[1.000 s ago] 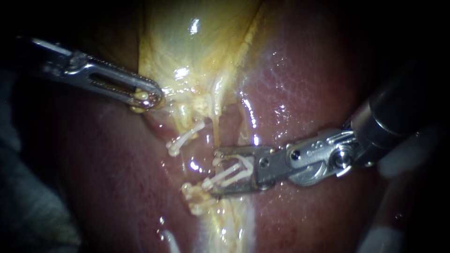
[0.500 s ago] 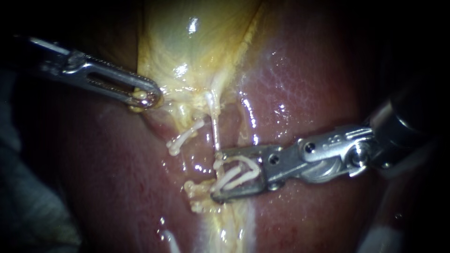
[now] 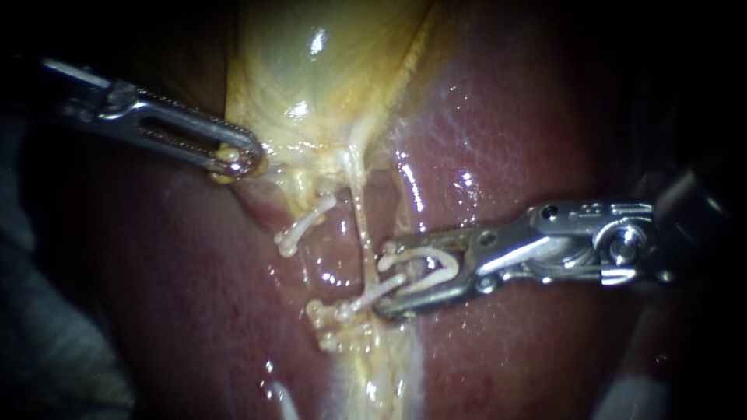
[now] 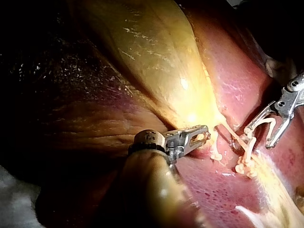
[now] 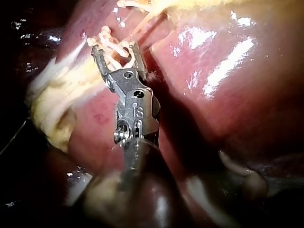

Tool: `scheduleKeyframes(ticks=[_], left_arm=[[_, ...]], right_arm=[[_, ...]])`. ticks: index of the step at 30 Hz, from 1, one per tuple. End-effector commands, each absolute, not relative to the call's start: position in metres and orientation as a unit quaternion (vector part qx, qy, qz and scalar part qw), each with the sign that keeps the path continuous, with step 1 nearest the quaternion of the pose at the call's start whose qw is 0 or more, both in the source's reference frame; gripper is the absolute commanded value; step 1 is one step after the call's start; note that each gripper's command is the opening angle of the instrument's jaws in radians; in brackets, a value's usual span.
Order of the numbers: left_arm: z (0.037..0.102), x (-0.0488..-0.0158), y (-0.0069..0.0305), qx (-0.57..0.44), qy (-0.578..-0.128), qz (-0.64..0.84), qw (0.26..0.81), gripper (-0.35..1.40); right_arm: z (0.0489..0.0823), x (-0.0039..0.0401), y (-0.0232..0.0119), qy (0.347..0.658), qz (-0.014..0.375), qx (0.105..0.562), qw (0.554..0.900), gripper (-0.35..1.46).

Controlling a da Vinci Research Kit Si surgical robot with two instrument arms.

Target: Clipping second clip right tube

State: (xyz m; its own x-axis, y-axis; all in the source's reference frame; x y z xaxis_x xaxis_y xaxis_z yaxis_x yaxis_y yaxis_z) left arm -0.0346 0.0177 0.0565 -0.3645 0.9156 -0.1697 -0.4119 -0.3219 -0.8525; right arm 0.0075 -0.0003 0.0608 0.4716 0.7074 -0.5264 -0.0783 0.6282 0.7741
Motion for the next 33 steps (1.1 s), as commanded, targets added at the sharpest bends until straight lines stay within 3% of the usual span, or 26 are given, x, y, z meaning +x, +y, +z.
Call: scheduleKeyframes(ticks=[1, 23, 33], left_arm=[[0.0565, -0.0346, 0.0177, -0.340, -0.370, 0.738, 0.449, -0.35], [0.0564, -0.0346, 0.0176, -0.340, -0.370, 0.738, 0.450, -0.35], [0.0563, -0.0347, 0.0176, -0.340, -0.370, 0.738, 0.450, -0.35]], right_arm=[[0.0610, 0.0074, -0.0002, 0.448, 0.255, 0.353, 0.781, 0.44], [0.0649, 0.0096, -0.0006, 0.434, 0.297, 0.390, 0.756, 0.44], [0.0649, 0.0116, -0.0006, 0.451, 0.313, 0.401, 0.733, 0.44]])
